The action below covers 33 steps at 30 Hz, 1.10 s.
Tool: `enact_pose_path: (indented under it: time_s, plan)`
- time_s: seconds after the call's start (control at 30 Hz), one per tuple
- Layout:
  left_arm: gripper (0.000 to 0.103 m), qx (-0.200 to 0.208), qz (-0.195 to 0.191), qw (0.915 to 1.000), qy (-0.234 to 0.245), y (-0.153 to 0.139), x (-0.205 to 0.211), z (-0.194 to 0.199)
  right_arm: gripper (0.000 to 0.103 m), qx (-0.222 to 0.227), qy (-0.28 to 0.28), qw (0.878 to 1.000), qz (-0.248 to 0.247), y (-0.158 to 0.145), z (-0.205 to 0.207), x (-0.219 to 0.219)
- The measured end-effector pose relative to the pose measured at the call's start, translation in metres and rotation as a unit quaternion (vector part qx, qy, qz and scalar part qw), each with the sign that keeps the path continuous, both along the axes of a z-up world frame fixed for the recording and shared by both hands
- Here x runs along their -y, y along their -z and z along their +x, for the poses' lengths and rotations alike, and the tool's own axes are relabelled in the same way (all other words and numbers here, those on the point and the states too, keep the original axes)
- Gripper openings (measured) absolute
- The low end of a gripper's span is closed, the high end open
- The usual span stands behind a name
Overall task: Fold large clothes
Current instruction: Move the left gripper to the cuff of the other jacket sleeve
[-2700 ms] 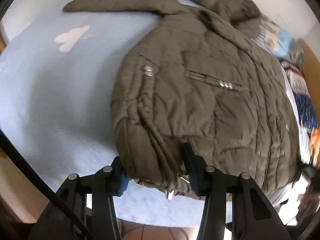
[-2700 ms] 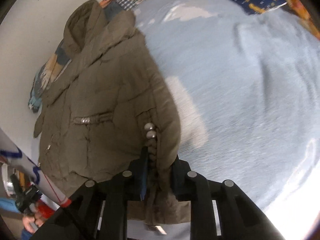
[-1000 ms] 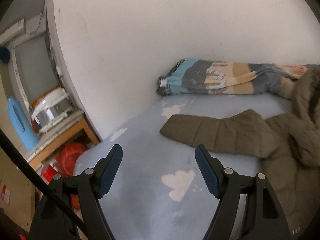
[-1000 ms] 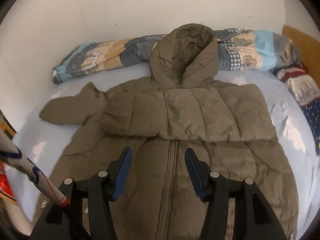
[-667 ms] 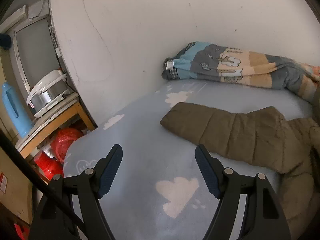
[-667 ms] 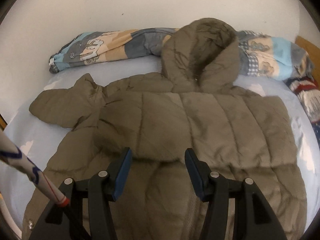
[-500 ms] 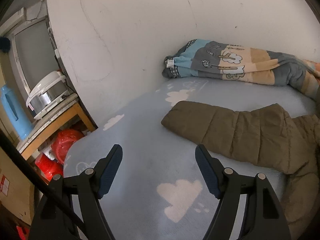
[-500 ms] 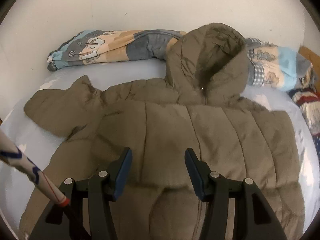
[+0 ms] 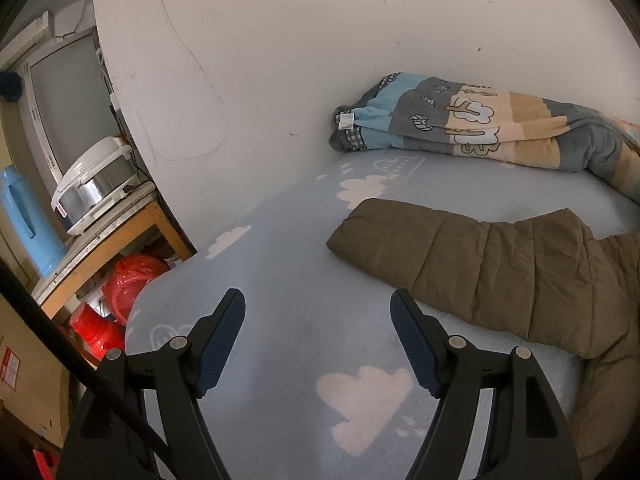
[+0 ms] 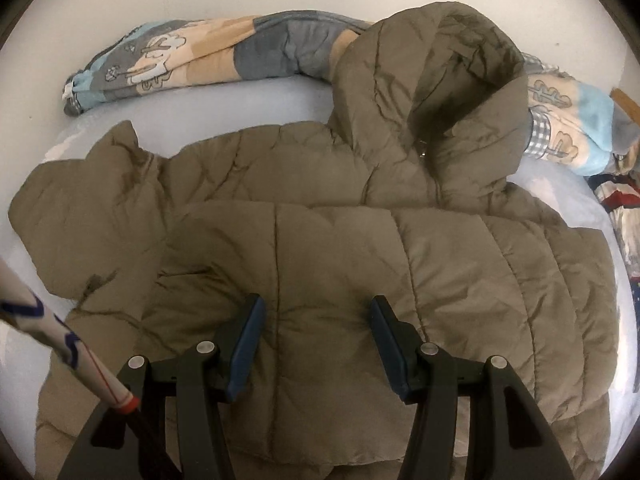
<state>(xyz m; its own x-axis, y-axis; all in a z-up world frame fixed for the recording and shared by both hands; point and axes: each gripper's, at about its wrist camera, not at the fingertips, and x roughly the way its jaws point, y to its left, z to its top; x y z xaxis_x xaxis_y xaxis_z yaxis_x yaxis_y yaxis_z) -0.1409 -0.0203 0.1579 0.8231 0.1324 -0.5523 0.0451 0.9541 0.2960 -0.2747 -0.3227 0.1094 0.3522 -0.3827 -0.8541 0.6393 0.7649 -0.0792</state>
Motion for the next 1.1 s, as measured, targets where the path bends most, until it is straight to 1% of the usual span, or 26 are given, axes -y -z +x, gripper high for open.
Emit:
enact_pose_path:
  time_s: [0.07,0.13,0.23,0.33,0.6,0.67,0.73,0.77,0.8,0.83,0.87,0.9,0.93,0.97,1.03,1.07,1.1]
  plan:
    - [0.074,-0.001,-0.002,1.0000,-0.001,0.000,-0.001,0.001,0.059,-0.002,-0.002,1.000,-0.002,-0.002,0.000,-0.001]
    - [0.074,-0.004,-0.005,1.0000,-0.002,0.000,-0.001,0.002,0.059,0.007,0.001,1.000,0.001,-0.009,-0.004,-0.002]
    - [0.074,-0.002,-0.010,0.9999,-0.002,-0.002,-0.001,0.002,0.059,0.021,0.006,1.000,0.005,-0.025,-0.015,-0.008]
    - [0.074,-0.003,-0.014,0.9999,0.000,-0.003,-0.001,0.001,0.059,0.039,0.005,0.999,-0.002,-0.047,-0.029,-0.020]
    - [0.074,-0.005,-0.021,0.9998,-0.003,-0.004,0.002,0.003,0.059,0.095,-0.021,0.994,0.041,-0.098,-0.066,-0.061]
    - [0.074,-0.006,-0.025,0.9997,-0.001,-0.003,0.003,0.006,0.059,0.106,-0.028,0.993,0.044,-0.108,-0.075,-0.074]
    - [0.076,-0.018,-0.040,0.9990,0.005,0.002,0.004,0.015,0.060,0.116,-0.036,0.991,0.052,-0.114,-0.086,-0.089]
    - [0.076,-0.035,-0.056,0.9977,0.012,0.006,0.003,0.025,0.062,0.121,-0.036,0.990,0.060,-0.114,-0.095,-0.096]
    - [0.076,-0.063,-0.077,0.9948,0.020,0.012,0.002,0.038,0.062,0.124,-0.034,0.989,0.069,-0.112,-0.103,-0.102]
    - [0.076,-0.094,-0.101,0.9901,0.024,0.019,-0.002,0.051,0.063,0.126,-0.031,0.988,0.079,-0.108,-0.111,-0.107]
    - [0.076,-0.139,-0.145,0.9791,0.031,0.026,-0.010,0.067,0.063,0.125,-0.022,0.988,0.094,-0.100,-0.122,-0.111]
    - [0.076,-0.168,-0.180,0.9685,0.037,0.032,-0.017,0.078,0.063,0.121,-0.017,0.987,0.104,-0.093,-0.128,-0.111]
    - [0.076,-0.202,-0.226,0.9525,0.036,0.039,-0.030,0.094,0.063,0.114,-0.015,0.986,0.121,-0.084,-0.132,-0.111]
    - [0.076,-0.216,-0.251,0.9432,0.030,0.043,-0.038,0.101,0.063,0.107,-0.017,0.986,0.130,-0.076,-0.133,-0.109]
    - [0.075,-0.247,-0.344,0.9061,0.011,0.055,-0.066,0.121,0.063,0.098,-0.010,0.987,0.128,-0.069,-0.135,-0.103]
    - [0.075,-0.259,-0.374,0.8905,0.003,0.061,-0.075,0.128,0.063,0.099,-0.003,0.987,0.128,-0.067,-0.137,-0.098]
    - [0.074,-0.268,-0.408,0.8728,-0.009,0.068,-0.086,0.135,0.063,0.106,0.001,0.986,0.130,-0.068,-0.138,-0.093]
